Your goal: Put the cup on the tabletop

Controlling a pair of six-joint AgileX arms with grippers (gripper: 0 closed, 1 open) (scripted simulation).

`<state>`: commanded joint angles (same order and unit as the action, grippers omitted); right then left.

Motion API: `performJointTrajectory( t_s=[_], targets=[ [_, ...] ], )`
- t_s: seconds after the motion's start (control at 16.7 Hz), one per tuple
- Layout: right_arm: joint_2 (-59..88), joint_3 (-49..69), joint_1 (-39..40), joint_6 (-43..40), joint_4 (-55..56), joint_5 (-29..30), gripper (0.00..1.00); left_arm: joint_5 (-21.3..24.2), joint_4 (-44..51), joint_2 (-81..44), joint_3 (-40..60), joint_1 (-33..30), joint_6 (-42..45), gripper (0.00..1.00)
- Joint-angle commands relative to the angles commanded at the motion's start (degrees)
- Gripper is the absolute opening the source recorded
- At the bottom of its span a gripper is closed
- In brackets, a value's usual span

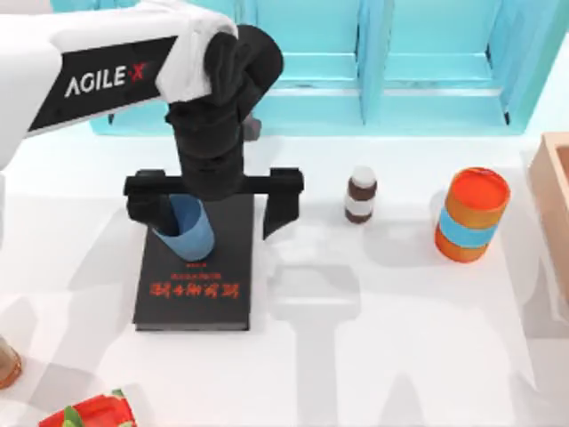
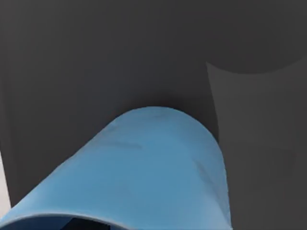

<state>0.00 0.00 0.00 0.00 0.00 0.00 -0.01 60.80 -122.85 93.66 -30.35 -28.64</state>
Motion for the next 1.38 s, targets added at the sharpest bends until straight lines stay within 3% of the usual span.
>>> performJointTrajectory(
  t_s=[0.12,0.9,1.38],
  targets=[
    [0.00,0.00,0.00,0.00,0.00,0.00,1.00,0.00,0.00,0.00,0.00,0.00,0.00,1.00],
    [0.00,0.00,0.00,0.00,0.00,0.00,1.00,0.00,0.00,0.00,0.00,0.00,0.00,0.02],
    [0.00,0.00,0.00,0.00,0.00,0.00,1.00,0.00,0.00,0.00,0.00,0.00,0.00,0.00]
  ],
)
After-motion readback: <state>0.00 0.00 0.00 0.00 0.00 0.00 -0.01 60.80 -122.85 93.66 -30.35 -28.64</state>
